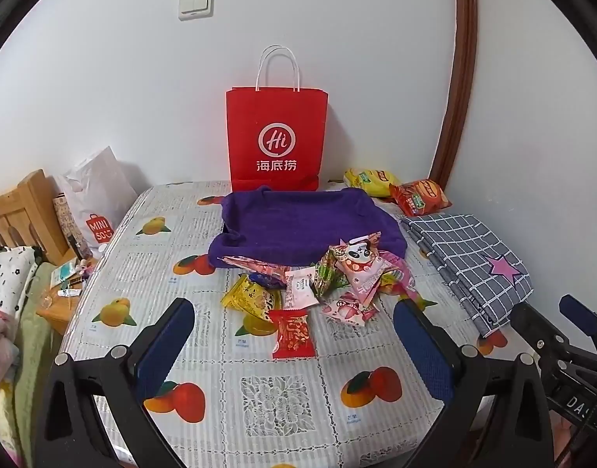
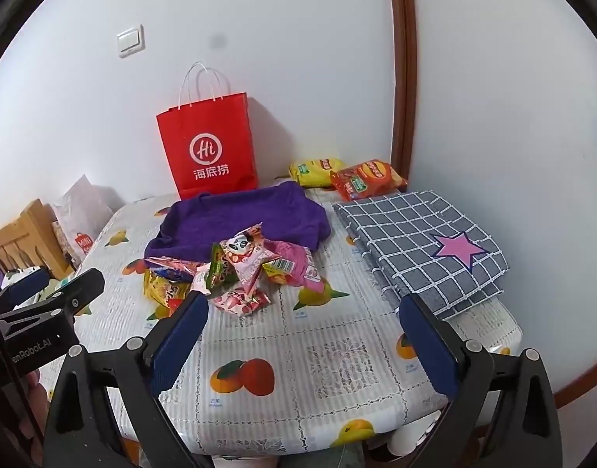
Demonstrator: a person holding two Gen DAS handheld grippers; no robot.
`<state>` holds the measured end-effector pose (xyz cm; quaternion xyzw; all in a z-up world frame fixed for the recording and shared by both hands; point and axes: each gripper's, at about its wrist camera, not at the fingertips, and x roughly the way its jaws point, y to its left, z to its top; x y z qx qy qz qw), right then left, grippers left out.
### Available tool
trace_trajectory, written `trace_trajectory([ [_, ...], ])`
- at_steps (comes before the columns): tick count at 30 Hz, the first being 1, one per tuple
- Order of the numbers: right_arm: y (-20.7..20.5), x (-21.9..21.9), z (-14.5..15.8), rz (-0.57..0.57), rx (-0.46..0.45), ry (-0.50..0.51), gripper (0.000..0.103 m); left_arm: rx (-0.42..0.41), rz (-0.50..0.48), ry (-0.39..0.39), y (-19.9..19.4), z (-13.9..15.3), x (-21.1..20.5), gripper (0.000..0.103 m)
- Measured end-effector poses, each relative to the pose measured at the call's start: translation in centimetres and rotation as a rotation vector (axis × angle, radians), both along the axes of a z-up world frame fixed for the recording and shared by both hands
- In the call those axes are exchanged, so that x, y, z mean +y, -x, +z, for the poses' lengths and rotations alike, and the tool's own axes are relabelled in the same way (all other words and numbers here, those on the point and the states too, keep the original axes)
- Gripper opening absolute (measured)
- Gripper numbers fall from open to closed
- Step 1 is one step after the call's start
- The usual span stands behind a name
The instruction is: Organize snacks
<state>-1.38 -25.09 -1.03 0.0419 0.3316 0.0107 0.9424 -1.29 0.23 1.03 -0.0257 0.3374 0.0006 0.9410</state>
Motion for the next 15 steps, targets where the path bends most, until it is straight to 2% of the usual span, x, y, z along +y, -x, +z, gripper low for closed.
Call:
trace_trajectory([
  [15, 0.16, 0.34, 0.16, 0.005, -0.005, 0.010, 0.098, -0.012, 0.014, 0.002, 0.40, -0.11, 0.47, 0.102],
])
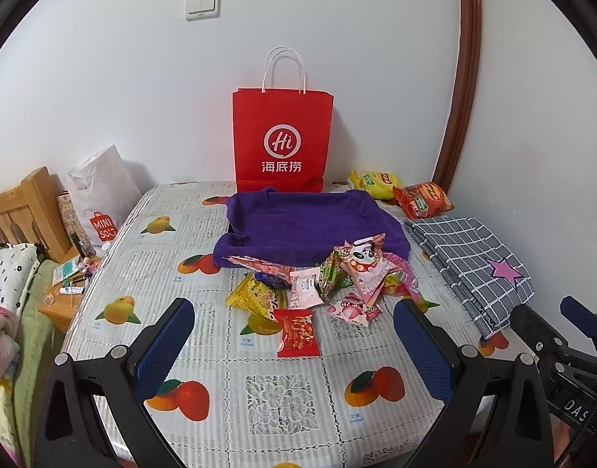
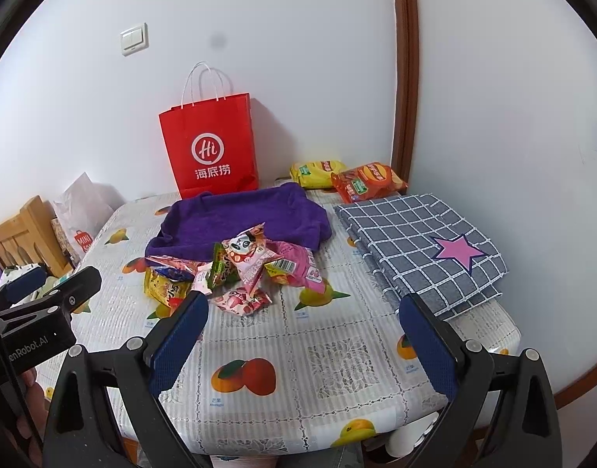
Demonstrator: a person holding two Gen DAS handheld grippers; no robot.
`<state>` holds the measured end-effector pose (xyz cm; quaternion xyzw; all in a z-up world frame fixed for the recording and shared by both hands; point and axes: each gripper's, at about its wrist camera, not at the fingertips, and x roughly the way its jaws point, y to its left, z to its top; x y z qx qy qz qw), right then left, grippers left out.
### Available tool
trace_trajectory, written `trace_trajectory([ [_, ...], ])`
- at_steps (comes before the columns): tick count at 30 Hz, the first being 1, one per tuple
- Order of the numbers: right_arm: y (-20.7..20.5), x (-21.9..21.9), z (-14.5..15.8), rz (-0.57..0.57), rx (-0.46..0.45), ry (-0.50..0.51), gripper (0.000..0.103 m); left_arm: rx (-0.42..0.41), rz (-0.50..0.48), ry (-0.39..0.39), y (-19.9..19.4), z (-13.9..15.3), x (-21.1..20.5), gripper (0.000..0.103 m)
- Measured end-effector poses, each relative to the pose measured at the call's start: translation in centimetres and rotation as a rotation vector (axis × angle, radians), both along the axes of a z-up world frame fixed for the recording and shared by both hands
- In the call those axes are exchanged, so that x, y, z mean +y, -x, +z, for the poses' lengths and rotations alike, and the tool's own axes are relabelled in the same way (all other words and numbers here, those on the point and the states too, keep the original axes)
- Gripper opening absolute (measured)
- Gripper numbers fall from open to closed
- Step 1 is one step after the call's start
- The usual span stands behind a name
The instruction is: Organize snacks
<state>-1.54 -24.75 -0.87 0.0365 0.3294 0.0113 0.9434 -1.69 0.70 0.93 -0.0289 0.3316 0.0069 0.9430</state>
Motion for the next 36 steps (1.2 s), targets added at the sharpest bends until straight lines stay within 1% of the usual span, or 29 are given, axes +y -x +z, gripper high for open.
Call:
trace_trajectory([
  [18, 0.71, 0.34, 0.43, 0.008, -0.032, -0.006, 0.098, -0.015, -0.004, -0.004, 0.62, 0.11, -0.13, 0.102],
  [36, 0.88, 0.43, 0.65, 0.013, -0.036, -0.012, 0.098, -0.015, -0.004, -0.004, 0.85, 0.13, -0.11, 0.102],
])
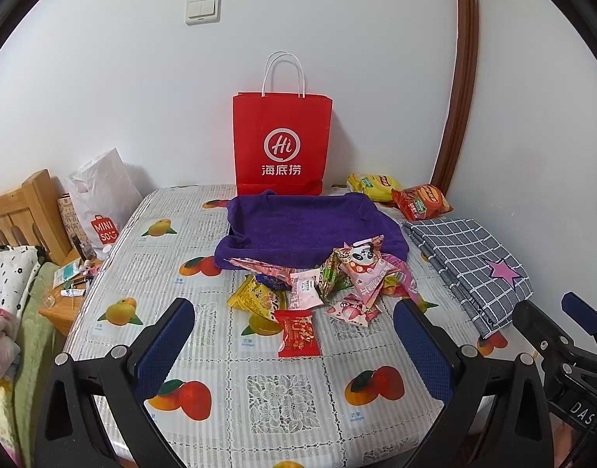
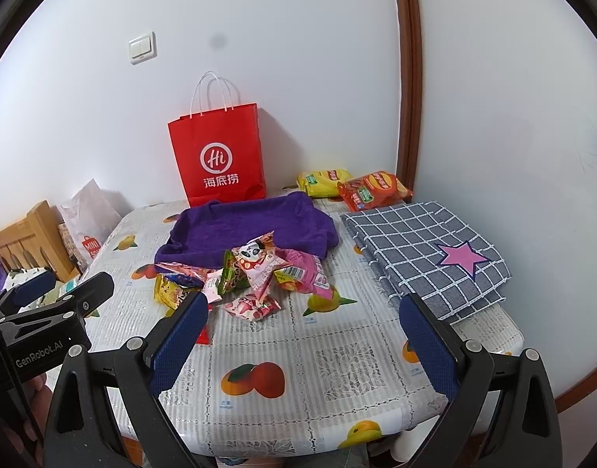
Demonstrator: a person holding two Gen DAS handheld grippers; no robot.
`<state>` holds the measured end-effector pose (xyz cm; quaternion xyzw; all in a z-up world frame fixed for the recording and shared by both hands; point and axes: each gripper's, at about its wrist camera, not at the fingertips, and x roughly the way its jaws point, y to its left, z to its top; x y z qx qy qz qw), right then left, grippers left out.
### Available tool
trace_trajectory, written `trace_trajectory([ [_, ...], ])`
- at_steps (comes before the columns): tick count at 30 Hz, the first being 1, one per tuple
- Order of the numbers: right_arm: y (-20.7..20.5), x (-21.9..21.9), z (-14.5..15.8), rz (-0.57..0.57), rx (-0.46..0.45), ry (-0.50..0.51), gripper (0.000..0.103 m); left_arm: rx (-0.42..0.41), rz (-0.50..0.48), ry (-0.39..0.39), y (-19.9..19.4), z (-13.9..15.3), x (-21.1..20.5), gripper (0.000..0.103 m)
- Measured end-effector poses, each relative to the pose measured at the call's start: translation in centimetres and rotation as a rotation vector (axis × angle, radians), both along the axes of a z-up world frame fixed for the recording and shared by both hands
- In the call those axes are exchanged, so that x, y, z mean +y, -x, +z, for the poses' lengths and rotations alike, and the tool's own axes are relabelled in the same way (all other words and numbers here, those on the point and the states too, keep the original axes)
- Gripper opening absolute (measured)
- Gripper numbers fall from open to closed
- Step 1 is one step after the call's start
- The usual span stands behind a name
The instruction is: Organize snacks
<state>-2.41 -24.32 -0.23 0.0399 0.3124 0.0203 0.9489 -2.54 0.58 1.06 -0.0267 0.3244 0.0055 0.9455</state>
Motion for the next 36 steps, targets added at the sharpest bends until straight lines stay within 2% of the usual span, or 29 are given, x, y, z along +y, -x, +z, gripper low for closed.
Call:
trace_trajectory([
  [20, 1.0, 0.9, 0.3, 0.015, -0.042, 0.025, 0.098, 0.002, -0.007, -0.002, 0.2, -0.3, -0.1, 0.102],
  [30, 0.7, 1.0, -0.3, 0.016, -0.033, 0.002, 0.098, 0.007, -0.003, -0.006, -0.2, -0.7, 0.1, 0.102],
  [36, -0.5, 0.8, -1.9, 0.015, 0.004, -0.017, 0.098, 0.022, 0.008, 0.000, -1.4, -1.7, 0.9, 0.102],
])
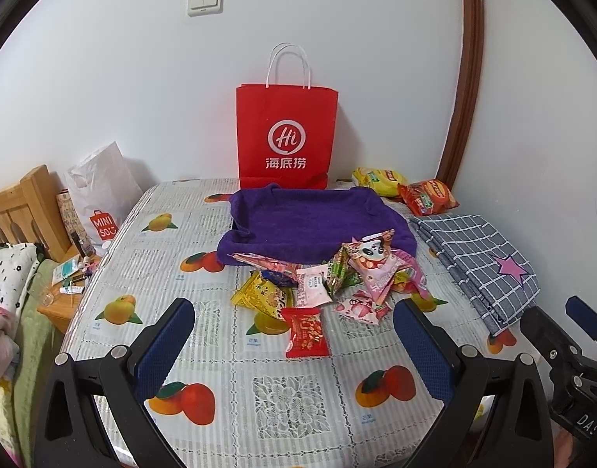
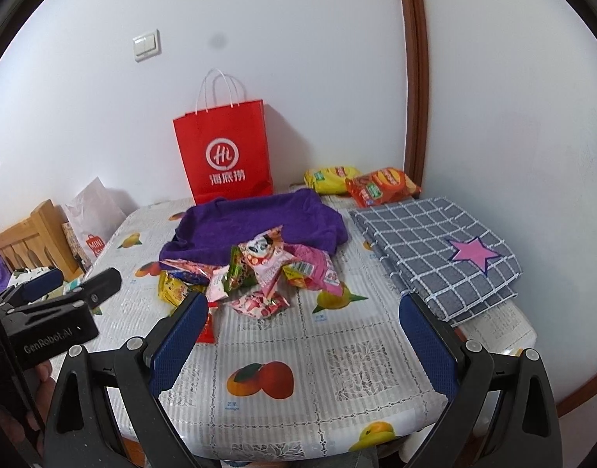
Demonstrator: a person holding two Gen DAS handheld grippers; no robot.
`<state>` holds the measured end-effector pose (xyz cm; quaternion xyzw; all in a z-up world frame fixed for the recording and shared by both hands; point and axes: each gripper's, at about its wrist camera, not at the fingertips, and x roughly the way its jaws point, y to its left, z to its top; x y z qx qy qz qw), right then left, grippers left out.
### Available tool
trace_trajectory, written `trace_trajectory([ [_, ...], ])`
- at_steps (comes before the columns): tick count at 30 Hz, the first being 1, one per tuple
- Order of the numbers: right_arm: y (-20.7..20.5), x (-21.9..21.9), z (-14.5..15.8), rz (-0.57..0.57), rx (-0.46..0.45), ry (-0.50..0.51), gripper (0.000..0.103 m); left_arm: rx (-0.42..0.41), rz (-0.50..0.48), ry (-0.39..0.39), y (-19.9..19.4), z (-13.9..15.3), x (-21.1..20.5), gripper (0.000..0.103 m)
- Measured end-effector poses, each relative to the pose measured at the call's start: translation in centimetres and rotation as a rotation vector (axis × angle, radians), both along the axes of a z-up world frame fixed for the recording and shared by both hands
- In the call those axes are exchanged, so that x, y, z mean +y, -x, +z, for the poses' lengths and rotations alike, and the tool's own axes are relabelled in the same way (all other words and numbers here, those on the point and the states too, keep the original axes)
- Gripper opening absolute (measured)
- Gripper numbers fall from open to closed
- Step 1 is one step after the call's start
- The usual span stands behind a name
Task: Organize snacks
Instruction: 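Grasp the red candy packet with the left tool while the right tool grasps the pink panda bag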
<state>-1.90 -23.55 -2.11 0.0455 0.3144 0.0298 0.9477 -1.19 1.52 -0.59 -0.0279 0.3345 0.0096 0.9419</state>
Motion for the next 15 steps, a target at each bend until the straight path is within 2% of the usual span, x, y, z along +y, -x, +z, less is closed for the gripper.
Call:
trace_trajectory([
  [6, -1.9, -0.4, -2.7, -0.002, 0.064, -0.026, 0.096, 0.037, -0.001, 0.012, -1.6, -1.8, 1.0, 0.102],
  [15, -4.9, -1.3, -6.7, -0.033, 0.125, -0.072, 0.096, 0.125, 0.025, 0.036, -4.5, -6.0, 3.2, 0.102],
])
